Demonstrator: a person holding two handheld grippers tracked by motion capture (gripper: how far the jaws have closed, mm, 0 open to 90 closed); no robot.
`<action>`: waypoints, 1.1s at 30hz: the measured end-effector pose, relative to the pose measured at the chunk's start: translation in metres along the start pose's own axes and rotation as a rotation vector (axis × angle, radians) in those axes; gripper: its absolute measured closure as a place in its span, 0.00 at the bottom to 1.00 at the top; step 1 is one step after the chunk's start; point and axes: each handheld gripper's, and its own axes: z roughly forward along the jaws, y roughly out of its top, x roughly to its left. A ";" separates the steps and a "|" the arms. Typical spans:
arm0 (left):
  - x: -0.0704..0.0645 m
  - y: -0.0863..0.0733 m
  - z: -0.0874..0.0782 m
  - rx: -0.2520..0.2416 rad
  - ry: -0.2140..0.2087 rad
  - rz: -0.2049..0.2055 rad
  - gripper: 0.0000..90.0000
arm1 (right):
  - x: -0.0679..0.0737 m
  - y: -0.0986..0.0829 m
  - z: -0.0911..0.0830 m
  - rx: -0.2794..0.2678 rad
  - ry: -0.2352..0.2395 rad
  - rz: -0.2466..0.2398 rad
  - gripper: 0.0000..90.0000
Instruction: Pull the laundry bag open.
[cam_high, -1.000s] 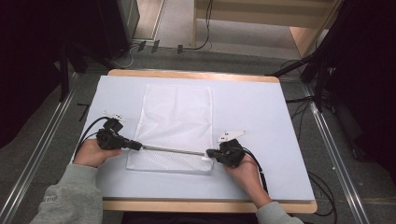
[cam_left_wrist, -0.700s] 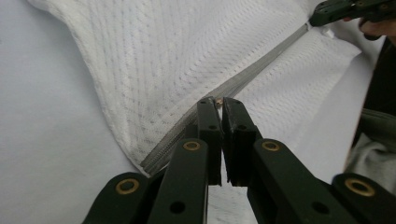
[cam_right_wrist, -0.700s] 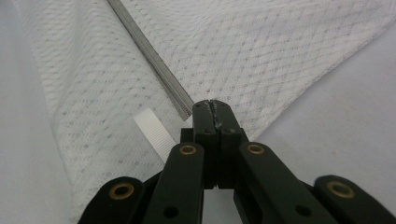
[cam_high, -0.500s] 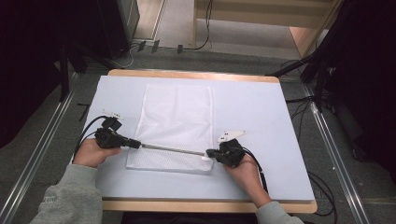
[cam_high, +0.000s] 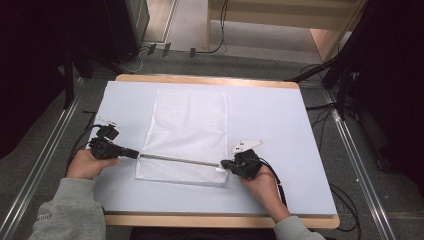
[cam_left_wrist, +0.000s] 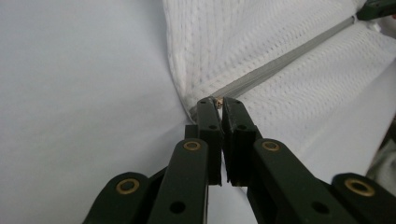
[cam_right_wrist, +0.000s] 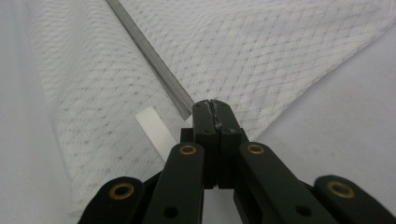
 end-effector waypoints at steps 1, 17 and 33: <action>0.000 0.000 0.001 0.005 -0.006 0.004 0.98 | 0.000 0.000 0.000 0.001 0.000 0.003 1.00; -0.008 -0.003 0.010 0.003 -0.066 0.106 0.92 | -0.003 0.004 -0.002 0.029 0.024 0.047 0.98; -0.009 -0.003 0.006 -0.137 0.011 0.153 0.49 | -0.026 0.005 -0.039 -0.070 -0.012 0.090 0.69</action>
